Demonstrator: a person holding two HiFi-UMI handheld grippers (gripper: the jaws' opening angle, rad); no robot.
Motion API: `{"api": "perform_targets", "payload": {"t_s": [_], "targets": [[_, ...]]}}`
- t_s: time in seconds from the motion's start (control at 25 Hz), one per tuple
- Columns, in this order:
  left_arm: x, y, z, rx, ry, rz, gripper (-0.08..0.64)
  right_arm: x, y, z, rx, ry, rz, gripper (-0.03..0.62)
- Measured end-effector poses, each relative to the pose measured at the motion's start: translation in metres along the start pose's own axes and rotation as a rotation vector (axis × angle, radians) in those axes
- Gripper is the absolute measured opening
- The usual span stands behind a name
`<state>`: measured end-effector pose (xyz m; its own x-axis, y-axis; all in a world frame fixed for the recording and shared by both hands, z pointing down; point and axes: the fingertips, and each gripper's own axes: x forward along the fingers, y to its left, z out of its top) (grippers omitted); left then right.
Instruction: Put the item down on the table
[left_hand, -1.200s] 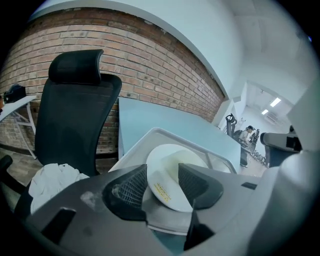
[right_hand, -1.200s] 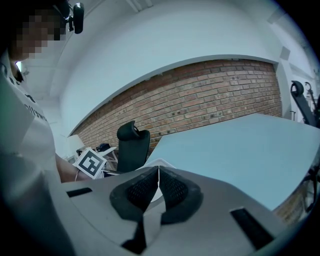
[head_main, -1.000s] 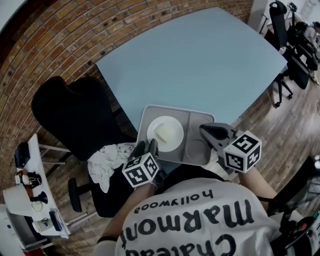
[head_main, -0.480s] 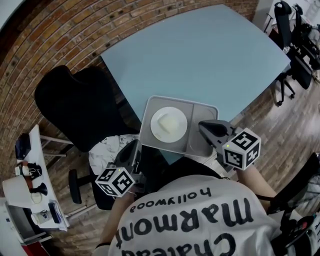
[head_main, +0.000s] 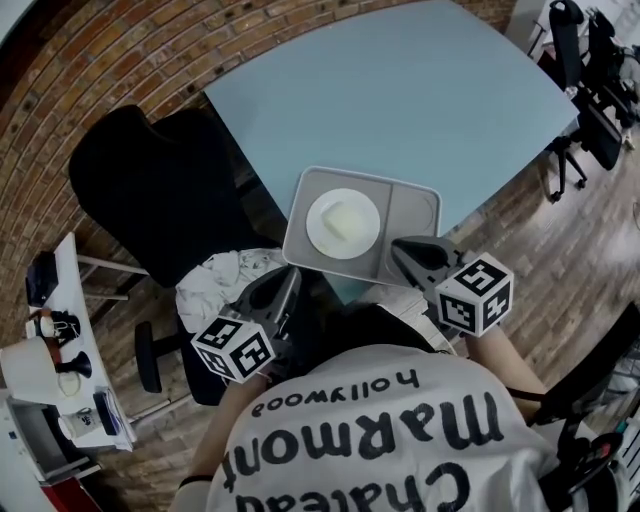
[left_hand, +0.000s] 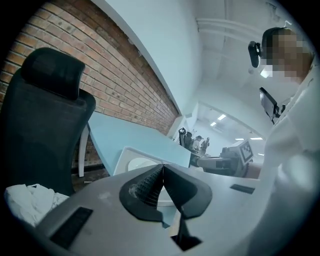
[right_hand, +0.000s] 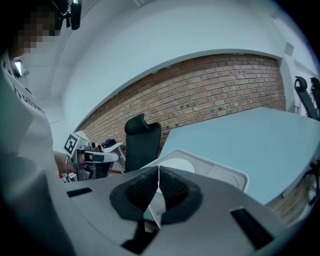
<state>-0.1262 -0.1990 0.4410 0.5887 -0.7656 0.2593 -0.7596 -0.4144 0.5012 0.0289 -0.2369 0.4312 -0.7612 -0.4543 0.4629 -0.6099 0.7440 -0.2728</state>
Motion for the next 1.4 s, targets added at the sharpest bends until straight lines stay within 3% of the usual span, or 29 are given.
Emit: {"api": "perform_targets", "payload": {"t_s": [0.28, 0.44, 0.76, 0.96, 1.4], "targets": [[-0.012, -0.002, 0.007, -0.078, -0.018, -0.031, 0.008, -0.003, 0.012, -0.013, 0.057, -0.023, -0.046, 0.011], [-0.015, -0.01, 0.016, -0.057, -0.032, -0.064, 0.008, 0.0, 0.016, -0.017, 0.117, -0.054, -0.043, 0.011], [-0.016, -0.018, 0.017, -0.066, -0.033, -0.119, 0.008, 0.006, 0.021, -0.018, 0.095, -0.028, -0.058, 0.011], [-0.017, -0.019, 0.018, -0.09, -0.035, -0.127, 0.008, 0.009, 0.019, -0.015, 0.097, -0.023, -0.068, 0.011], [-0.016, -0.018, 0.025, -0.048, -0.048, -0.129, 0.008, 0.009, 0.014, -0.009, 0.11, -0.042, -0.092, 0.011]]}}
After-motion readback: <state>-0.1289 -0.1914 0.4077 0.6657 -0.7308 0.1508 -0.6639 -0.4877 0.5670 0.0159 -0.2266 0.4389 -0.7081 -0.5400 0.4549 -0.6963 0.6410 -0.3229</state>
